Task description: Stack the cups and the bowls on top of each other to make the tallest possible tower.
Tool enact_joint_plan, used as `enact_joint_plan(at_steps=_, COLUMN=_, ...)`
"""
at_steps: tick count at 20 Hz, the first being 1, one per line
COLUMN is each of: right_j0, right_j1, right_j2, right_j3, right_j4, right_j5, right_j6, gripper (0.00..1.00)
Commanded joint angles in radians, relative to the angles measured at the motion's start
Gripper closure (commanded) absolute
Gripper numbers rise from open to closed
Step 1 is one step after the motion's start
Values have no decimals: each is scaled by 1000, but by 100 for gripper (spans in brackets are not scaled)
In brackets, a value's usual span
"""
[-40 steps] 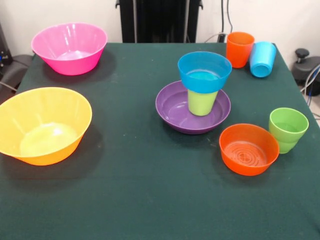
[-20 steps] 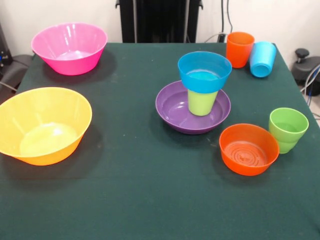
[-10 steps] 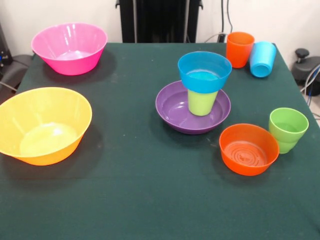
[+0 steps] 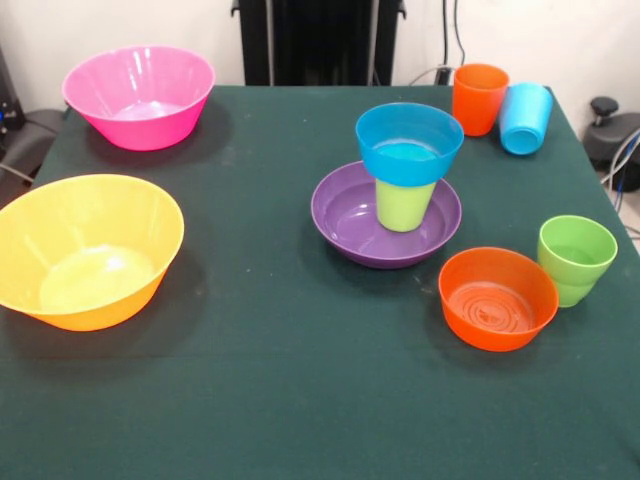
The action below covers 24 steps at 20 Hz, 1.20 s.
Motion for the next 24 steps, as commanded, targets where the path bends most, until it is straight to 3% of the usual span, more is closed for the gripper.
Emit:
enact_joint_plan(at_steps=1, right_j0=13, right_j1=114, right_j2=174, right_j3=67, right_j4=-58, right_j5=53, right_j6=-178, gripper=100)
enact_joint_plan(at_steps=11, right_j0=16, right_j1=178, right_j2=173, right_j3=91, right_j4=-85, right_j5=88, right_j6=-181, gripper=100)
enact_joint_plan(at_steps=24, right_j0=20, right_j1=151, right_j2=190, right_j3=103, right_j4=-31, right_j5=146, right_j6=-193, gripper=100)
